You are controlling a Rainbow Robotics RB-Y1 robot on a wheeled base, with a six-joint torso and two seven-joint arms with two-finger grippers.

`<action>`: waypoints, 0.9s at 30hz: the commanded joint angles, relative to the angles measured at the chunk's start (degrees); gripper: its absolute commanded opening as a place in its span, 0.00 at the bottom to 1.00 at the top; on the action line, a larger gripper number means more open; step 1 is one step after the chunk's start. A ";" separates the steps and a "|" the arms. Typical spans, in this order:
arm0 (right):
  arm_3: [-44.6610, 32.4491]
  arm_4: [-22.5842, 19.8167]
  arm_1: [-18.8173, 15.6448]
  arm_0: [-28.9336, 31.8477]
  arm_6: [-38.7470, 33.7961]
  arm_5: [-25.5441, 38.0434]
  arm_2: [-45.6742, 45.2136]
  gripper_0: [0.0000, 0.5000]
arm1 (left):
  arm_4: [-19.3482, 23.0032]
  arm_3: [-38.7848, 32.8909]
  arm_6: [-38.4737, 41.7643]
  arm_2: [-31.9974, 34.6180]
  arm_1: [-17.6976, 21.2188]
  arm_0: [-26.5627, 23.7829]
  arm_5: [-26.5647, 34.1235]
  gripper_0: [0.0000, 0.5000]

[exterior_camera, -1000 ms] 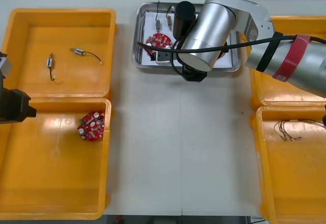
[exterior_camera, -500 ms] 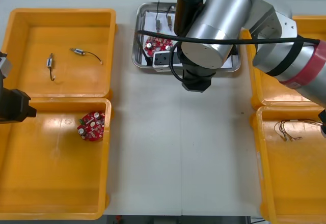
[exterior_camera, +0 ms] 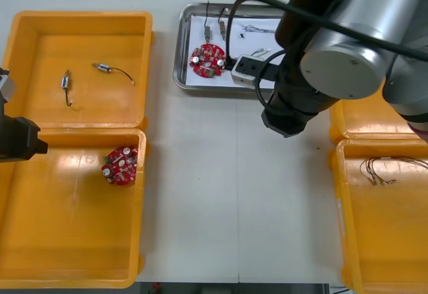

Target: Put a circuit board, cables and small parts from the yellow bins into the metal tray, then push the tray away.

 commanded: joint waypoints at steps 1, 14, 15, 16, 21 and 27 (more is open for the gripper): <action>-5.97 -2.83 -4.04 4.48 -5.04 0.38 -7.89 1.00 | 0.39 -1.67 -4.46 1.68 2.46 -1.05 0.37 1.00; -13.01 -6.26 -14.06 20.04 -18.93 0.38 -23.71 1.00 | 0.39 -1.67 -4.46 1.68 2.46 -1.05 0.37 1.00; -13.01 -6.26 -14.94 21.27 -19.55 0.38 -25.12 1.00 | 0.39 -1.67 -4.46 1.68 2.46 -1.05 0.37 1.00; -12.92 -6.17 -15.38 21.88 -19.63 0.38 -25.82 1.00 | 0.39 -1.67 -4.46 1.68 2.46 -1.05 0.37 1.00; -11.86 -5.73 -16.87 28.03 -19.37 0.38 -33.82 1.00 | 0.39 -1.67 -4.46 1.68 2.46 -1.05 0.37 1.00; -10.11 -6.88 -16.78 33.83 -18.05 0.38 -42.96 1.00 | 0.39 -1.67 -4.46 1.68 2.46 -1.05 0.37 1.00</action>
